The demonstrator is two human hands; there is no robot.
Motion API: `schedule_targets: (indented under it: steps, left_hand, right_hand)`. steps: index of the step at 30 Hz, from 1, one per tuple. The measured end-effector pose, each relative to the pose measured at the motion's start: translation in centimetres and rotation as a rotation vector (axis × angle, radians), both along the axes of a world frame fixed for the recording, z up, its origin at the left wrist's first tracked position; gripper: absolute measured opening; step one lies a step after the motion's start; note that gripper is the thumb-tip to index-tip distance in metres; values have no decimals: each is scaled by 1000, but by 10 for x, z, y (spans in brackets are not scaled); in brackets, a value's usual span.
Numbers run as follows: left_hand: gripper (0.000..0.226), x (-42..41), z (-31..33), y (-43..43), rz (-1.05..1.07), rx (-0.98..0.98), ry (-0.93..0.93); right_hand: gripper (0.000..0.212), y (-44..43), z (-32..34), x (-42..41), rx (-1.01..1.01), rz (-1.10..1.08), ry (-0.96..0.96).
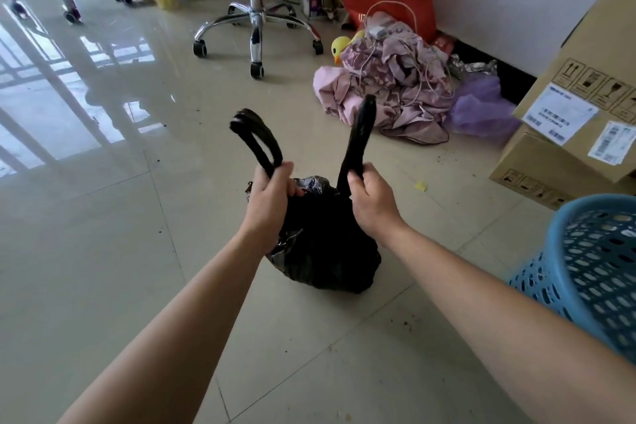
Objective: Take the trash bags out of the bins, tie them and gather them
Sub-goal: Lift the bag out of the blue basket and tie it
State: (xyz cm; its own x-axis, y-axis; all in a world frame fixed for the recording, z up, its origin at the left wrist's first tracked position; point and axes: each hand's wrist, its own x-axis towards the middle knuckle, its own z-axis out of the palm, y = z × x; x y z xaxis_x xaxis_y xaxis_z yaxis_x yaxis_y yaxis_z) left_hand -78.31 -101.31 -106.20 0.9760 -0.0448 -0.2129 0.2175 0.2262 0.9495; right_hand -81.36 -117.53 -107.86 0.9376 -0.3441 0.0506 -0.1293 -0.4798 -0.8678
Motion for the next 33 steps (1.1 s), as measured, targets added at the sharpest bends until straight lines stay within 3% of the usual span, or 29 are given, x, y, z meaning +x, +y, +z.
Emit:
schedule_targets:
  steps: [3, 7, 9, 14, 16, 18, 20, 22, 25, 28, 31, 33]
  left_hand:
    - [18, 2, 7, -2, 126, -299, 71]
    - [12, 6, 11, 2, 195, -300, 66]
    - [9, 7, 9, 4, 109, -262, 71]
    - [45, 2, 3, 24, -374, 2, 129]
    - [40, -2, 5, 31, -594, 33, 121]
    - [33, -4, 4, 30, -633, 54, 130]
    - [27, -3, 0, 25, -538, 15, 151]
    - [28, 1, -7, 24, -421, -90, 179]
    - [27, 3, -13, 28, -327, -195, 243]
    - [25, -1, -10, 33, -406, -181, 289]
    - [19, -6, -6, 37, -567, -44, 216]
    - [32, -8, -6, 39, -602, 16, 219]
  right_hand:
    - [16, 8, 6, 3, 89, 84, 7]
    - [13, 0, 8, -4, -163, 289, 19]
    - [13, -5, 8, -6, -241, 393, 52]
    - [14, -11, 10, -6, -317, 528, 154]
    - [14, -13, 9, -3, -398, 576, 209]
    - [20, -12, 6, -1, -443, 621, 257]
    - [19, -10, 4, 0, -395, 616, 278]
    - [16, -8, 2, 0, -185, 544, 286]
    - [40, -11, -4, -4, 138, 428, 315]
    - [31, -11, -9, -9, 195, 383, 268]
    - [23, -5, -5, -13, 294, 384, 247]
    - [21, -4, -2, -14, 313, 426, 265]
